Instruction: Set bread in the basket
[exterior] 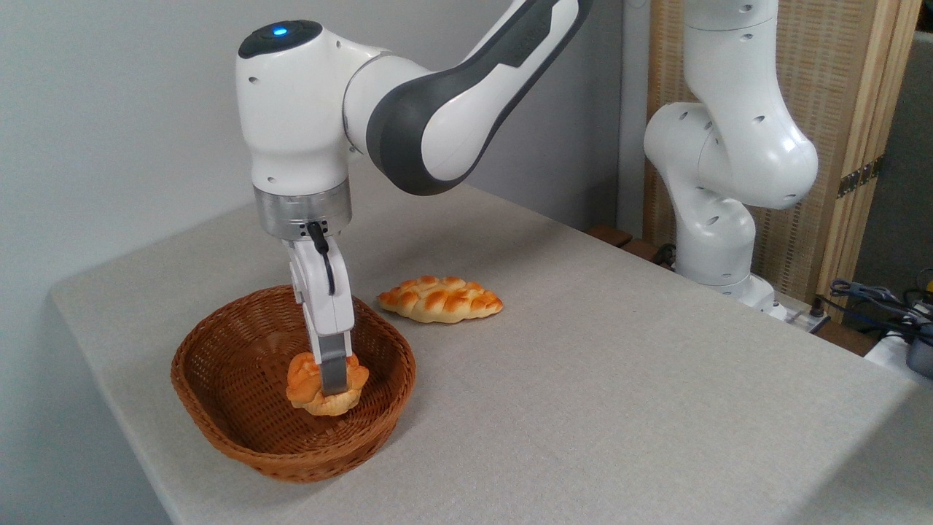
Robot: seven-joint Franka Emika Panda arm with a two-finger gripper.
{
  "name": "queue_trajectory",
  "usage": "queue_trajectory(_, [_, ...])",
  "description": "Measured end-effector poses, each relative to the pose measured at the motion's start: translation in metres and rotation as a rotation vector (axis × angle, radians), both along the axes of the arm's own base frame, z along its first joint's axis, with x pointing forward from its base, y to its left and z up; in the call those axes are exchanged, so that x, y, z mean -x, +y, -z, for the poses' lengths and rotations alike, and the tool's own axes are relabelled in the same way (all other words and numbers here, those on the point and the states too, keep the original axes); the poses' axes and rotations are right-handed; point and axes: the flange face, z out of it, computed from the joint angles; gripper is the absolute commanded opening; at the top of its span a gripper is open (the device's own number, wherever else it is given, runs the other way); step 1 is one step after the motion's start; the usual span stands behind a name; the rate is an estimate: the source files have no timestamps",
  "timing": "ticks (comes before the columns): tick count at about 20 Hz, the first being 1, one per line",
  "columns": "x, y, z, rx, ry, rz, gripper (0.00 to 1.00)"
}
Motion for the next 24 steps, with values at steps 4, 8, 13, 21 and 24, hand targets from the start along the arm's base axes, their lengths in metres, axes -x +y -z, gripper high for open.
queue_trajectory(4, [0.0,0.0,0.0,0.0,-0.001,0.001,1.0])
queue_trajectory(8, [-0.001,0.008,-0.001,-0.002,-0.005,0.009,1.0])
queue_trajectory(13, [-0.003,0.013,-0.008,-0.001,-0.018,0.0,1.0])
queue_trajectory(21, [0.017,0.021,-0.086,0.008,0.07,-0.138,1.0])
queue_trajectory(24, [0.029,0.034,-0.122,0.004,0.132,-0.204,1.0])
